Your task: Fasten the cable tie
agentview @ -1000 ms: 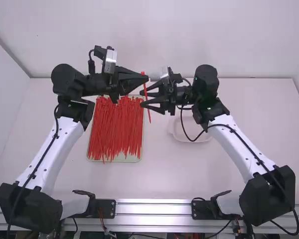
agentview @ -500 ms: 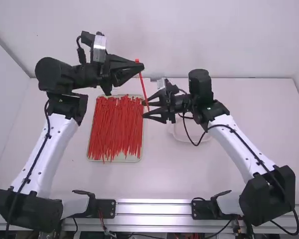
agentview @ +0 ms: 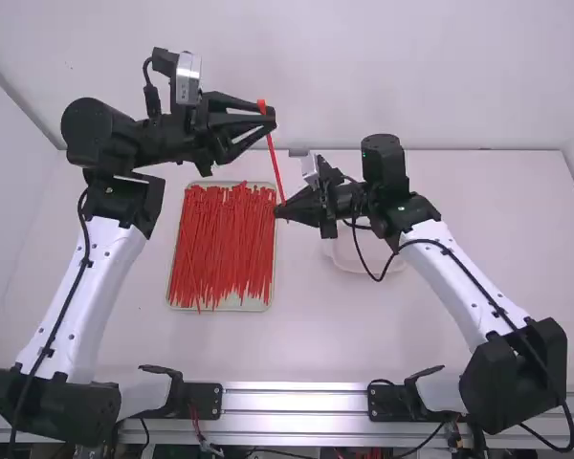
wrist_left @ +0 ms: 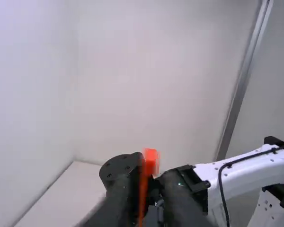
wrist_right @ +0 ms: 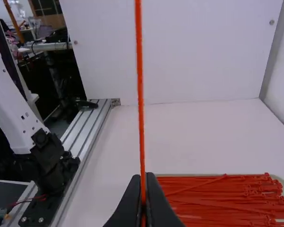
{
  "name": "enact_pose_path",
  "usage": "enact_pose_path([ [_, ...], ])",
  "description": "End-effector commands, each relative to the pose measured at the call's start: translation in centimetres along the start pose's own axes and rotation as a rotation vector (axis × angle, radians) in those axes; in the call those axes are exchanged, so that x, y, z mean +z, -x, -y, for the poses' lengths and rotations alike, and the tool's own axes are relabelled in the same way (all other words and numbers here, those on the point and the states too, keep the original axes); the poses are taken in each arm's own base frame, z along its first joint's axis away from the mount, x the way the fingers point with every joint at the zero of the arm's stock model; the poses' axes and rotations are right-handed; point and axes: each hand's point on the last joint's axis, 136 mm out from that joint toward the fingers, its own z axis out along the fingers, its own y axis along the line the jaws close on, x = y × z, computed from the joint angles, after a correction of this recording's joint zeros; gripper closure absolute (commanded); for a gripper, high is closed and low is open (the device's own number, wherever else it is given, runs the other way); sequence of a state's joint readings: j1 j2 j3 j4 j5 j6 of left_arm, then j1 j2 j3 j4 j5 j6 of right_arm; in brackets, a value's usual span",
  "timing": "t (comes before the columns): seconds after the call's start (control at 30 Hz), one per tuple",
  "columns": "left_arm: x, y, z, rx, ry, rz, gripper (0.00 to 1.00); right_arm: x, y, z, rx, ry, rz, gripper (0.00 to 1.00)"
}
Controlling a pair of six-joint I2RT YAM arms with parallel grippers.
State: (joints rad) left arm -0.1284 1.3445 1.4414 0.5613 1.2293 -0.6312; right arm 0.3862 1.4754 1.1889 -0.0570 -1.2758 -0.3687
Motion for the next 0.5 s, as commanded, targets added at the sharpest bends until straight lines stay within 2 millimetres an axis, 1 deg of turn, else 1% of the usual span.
enact_pose_path([
  [0.0, 0.0, 0.3, -0.1, 0.006, 0.016, 0.016, 0.46, 0.3, 0.4, -0.6, -0.012, 0.018, 0.007, 1.00],
  [0.03, -0.2, 0.3, -0.4, 0.006, 0.027, 0.018, 0.13, 0.2, 0.6, -0.5, -0.007, 0.015, 0.013, 1.00],
  [0.07, -0.4, 0.4, -0.5, 0.008, 0.033, 0.019, 0.01, 0.2, 0.8, -0.4, -0.005, 0.013, 0.017, 1.00],
  [0.2, -1.3, 0.0, -0.9, 0.013, 0.037, -0.006, 0.01, -0.9, 2.1, 0.7, 0.018, -0.028, 0.048, 1.00],
  [0.27, -1.7, -0.7, -1.1, 0.035, 0.034, -0.036, 0.01, -1.9, 2.9, 1.7, 0.031, -0.063, 0.072, 1.00],
  [0.3, -1.7, -0.8, -1.2, 0.032, 0.038, -0.038, 0.01, -2.1, 3.0, 1.8, 0.034, -0.067, 0.075, 1.00],
  [0.4, -2.3, -1.6, -3.0, 0.037, 0.109, -0.046, 0.01, -3.7, 4.2, 3.0, 0.050, -0.121, 0.109, 1.00],
  [0.47, -2.5, -1.8, -3.8, 0.029, 0.147, -0.046, 0.01, -4.4, 4.7, 3.9, 0.055, -0.170, 0.124, 1.00],
])
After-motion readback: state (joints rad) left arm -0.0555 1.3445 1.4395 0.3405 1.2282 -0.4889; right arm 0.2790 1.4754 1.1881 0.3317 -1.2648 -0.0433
